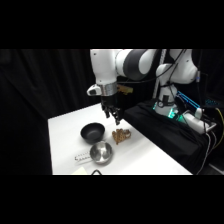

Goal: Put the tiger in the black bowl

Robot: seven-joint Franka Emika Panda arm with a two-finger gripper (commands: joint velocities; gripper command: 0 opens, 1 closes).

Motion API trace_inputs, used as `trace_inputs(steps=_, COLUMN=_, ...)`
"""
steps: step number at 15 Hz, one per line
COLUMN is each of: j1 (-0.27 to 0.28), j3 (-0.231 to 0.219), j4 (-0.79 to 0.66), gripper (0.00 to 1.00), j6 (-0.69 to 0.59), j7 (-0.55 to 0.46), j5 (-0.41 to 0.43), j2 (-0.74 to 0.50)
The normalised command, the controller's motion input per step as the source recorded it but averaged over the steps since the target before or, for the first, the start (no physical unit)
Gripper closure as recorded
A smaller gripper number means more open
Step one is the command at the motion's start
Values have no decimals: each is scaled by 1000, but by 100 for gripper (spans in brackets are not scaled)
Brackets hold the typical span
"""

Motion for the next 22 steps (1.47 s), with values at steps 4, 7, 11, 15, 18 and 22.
trace_inputs(steps=4, j1=-27, j3=17, j4=-99, gripper=0, j6=86, j7=18, j5=-12, j2=-51)
trace_inputs(steps=7, j1=-36, j3=7, j4=-288, gripper=0, j6=269, j7=-11, j5=-14, j2=-108)
trace_inputs(steps=11, j1=-28, j3=16, j4=-338, gripper=0, j6=408, j7=-21, j5=21, j2=-77)
trace_inputs(steps=15, j1=-44, j3=11, j4=-244, gripper=0, j6=461, j7=-49, j5=33, j2=62)
trace_inputs(steps=18, j1=-77, j3=6, j4=-109, gripper=0, j6=456, j7=-99, j5=59, j2=220)
trace_inputs(steps=22, j1=-93, j3=38, j4=15, gripper=0, j6=363, j7=-120, j5=75, j2=308)
